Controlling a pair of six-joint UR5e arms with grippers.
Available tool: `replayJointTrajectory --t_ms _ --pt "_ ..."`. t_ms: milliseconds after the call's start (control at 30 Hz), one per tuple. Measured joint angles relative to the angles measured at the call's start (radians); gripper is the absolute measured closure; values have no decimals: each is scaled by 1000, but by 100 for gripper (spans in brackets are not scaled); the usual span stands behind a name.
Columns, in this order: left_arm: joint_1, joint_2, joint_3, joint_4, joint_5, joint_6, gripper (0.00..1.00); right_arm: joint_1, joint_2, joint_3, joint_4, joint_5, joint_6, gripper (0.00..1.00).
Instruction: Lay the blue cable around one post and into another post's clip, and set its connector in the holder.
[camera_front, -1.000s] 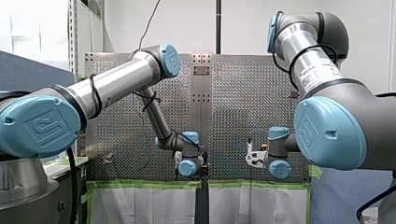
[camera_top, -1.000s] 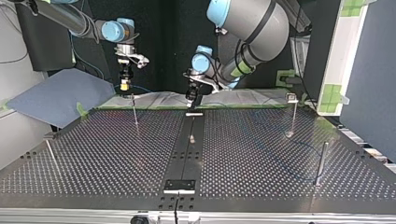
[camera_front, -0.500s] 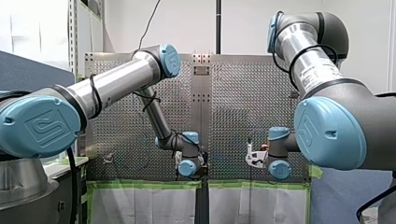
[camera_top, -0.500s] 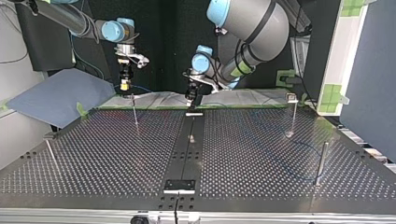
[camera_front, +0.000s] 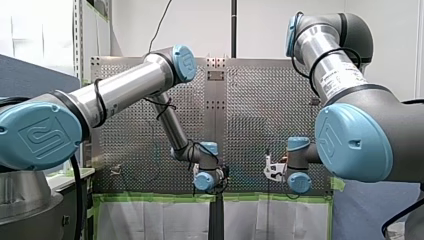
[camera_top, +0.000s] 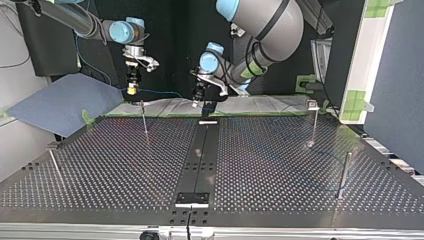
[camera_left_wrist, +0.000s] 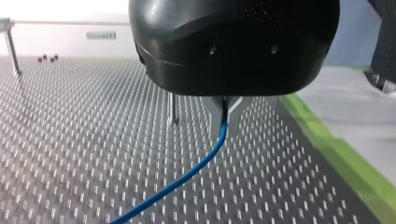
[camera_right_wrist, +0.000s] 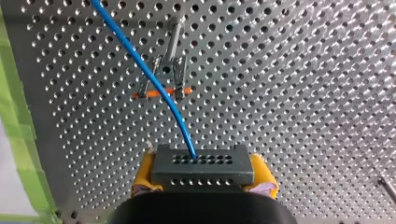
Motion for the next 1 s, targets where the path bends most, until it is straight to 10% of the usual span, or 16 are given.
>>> replayJointTrajectory --t_ms 500,1000 --pt "-130 0 0 -6 -44 -19 100 -21 1 42 -47 25 10 95" --pt "-164 -5 4 -11 -59 -27 100 -106 2 43 -53 16 19 95"
